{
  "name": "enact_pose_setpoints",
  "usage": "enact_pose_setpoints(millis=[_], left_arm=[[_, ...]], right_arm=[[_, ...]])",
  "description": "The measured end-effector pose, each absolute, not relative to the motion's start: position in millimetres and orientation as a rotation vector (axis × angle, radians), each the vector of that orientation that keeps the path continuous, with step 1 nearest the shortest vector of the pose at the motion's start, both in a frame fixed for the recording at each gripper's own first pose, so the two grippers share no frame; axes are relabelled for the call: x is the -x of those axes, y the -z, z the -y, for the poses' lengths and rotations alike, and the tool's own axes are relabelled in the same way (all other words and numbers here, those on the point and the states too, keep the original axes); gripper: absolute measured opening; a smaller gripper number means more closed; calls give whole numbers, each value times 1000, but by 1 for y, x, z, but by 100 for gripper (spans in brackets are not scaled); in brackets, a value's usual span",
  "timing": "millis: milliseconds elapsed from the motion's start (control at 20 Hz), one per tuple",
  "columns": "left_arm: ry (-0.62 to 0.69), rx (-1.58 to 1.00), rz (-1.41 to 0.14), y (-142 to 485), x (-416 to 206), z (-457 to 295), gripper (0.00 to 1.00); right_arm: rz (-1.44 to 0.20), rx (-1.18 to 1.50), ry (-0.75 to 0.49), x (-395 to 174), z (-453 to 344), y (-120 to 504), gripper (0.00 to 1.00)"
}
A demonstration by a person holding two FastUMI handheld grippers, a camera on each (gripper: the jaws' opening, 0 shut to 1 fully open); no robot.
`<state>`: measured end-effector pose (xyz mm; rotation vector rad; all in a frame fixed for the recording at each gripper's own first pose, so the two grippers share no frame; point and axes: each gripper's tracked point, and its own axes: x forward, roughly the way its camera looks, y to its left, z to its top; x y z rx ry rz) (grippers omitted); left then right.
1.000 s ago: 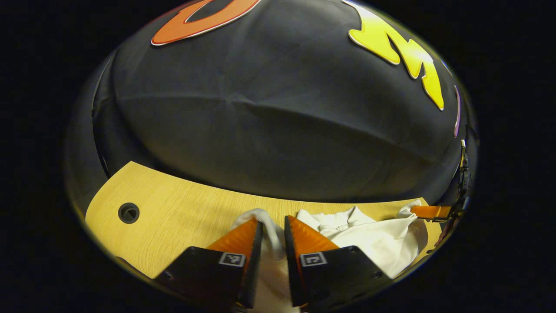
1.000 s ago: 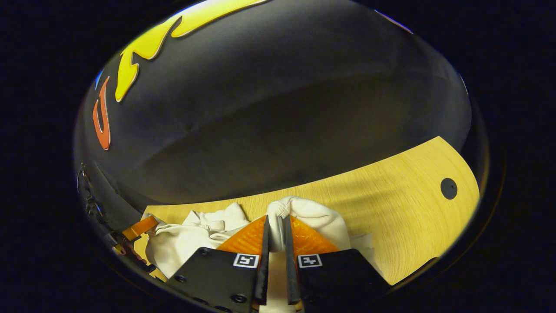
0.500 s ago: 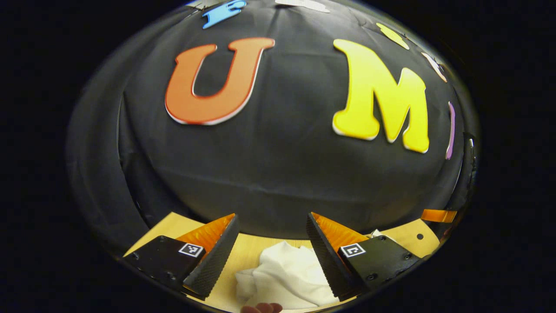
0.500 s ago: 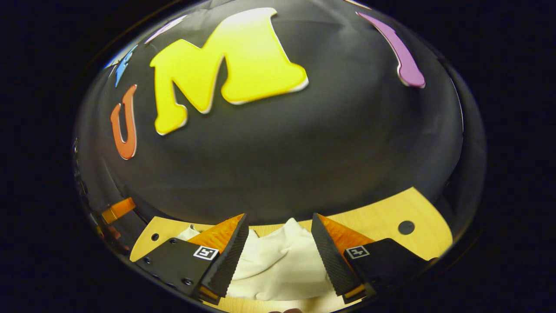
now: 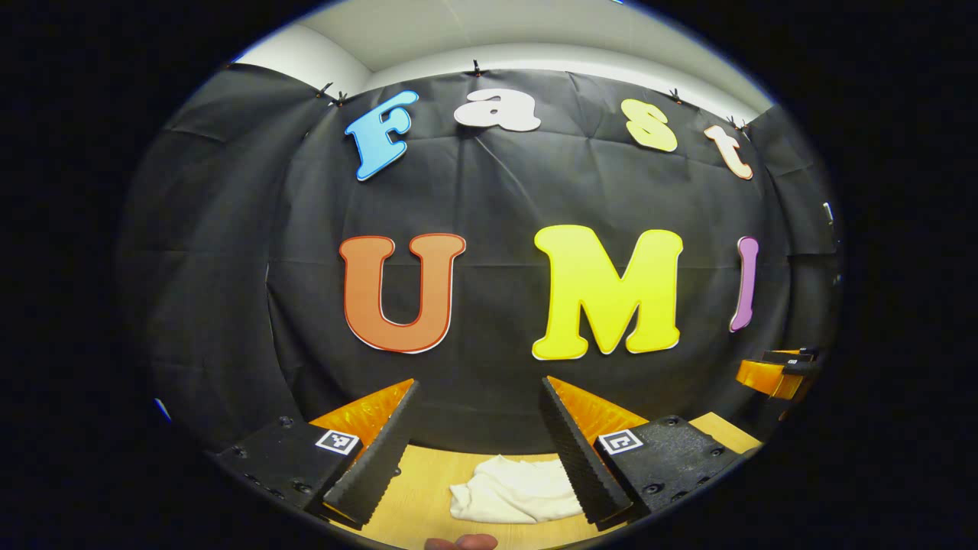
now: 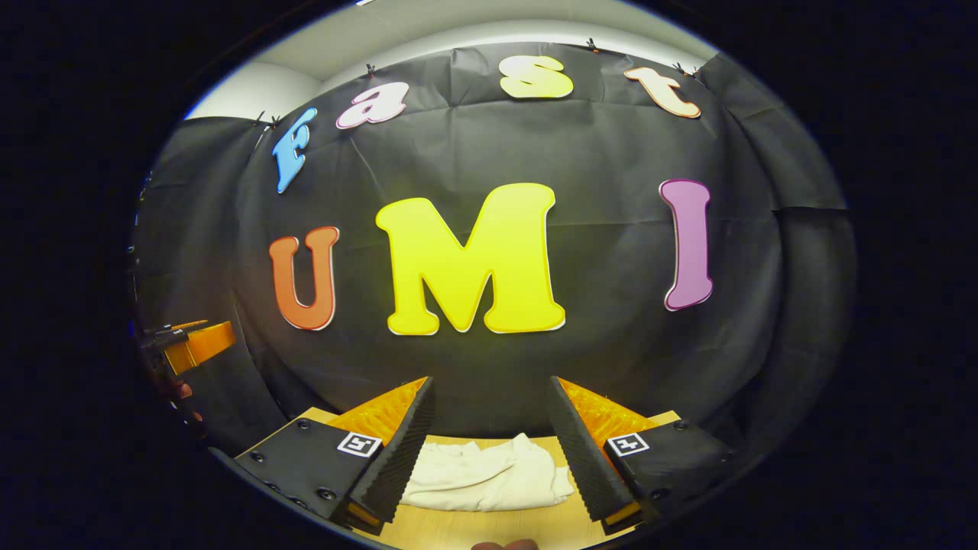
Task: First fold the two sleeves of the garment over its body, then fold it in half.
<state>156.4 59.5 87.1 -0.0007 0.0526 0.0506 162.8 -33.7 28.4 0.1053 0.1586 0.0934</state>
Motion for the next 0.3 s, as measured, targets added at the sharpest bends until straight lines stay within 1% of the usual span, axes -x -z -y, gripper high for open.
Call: enact_pose_setpoints(millis=[100, 300], left_arm=[[-49, -20, -37, -90, -125, -51, 98], [-58, 16, -57, -76, -76, -39, 97]], right_arm=[[-131, -82, -86, -135, 34, -38, 92], [-99, -46, -87, -72, 26, -36, 92]])
